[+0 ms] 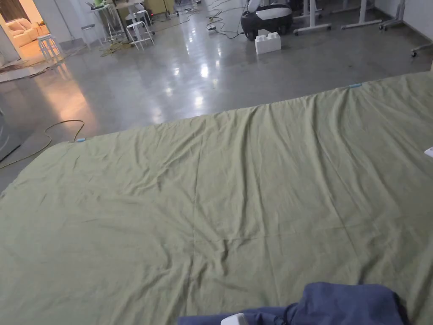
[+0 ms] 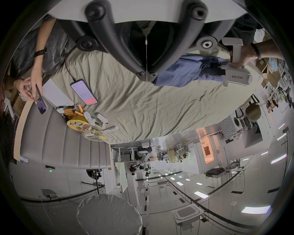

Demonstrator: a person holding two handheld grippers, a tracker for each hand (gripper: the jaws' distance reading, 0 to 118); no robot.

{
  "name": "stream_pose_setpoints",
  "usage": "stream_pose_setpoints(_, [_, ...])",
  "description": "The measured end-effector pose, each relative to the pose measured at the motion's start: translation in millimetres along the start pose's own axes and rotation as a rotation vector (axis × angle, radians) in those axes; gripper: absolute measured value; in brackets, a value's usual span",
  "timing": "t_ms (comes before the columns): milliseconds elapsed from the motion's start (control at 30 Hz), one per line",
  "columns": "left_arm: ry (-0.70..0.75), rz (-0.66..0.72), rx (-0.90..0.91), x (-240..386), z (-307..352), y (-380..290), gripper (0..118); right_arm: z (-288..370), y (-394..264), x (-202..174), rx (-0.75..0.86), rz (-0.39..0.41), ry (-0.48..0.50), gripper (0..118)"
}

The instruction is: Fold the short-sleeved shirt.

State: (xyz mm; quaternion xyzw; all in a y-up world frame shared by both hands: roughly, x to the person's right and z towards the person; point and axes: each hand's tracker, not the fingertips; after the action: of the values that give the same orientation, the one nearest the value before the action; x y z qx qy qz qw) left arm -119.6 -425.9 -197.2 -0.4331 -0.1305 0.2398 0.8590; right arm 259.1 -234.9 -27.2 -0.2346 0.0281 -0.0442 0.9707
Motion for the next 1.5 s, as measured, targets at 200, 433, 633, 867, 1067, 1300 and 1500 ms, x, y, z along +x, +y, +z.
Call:
stream_pose_setpoints(200, [-0.169,0.051,0.19,-18,85,27,2,-7,-5,1,-0.003,0.01,0.023,0])
stream_pose_setpoints(433, [-0.038,0.405,0.267,-143,165,36,85,-25,-8,-8,-0.026,-0.067,0.118,0])
stream_pose_setpoints(633, [-0.248,0.649,0.133,-173,107,9,83,-25,-9,-20,-0.036,-0.043,0.124,0])
stream_pose_setpoints(867, [-0.188,0.561,0.225,-147,102,17,12,-16,-1,-17,-0.015,-0.034,0.099,0])
stream_pose_setpoints(1067, [-0.053,0.359,0.266,-156,193,52,12,-25,-3,-14,-0.022,-0.054,0.111,0])
stream_pose_setpoints(1300, [0.119,-0.004,0.267,-77,222,73,12,-29,-5,-21,0.001,-0.057,0.124,0])
stream_pose_setpoints(1500, [-0.029,-0.145,0.144,28,114,34,12,-14,-6,-16,0.012,-0.044,0.097,0])
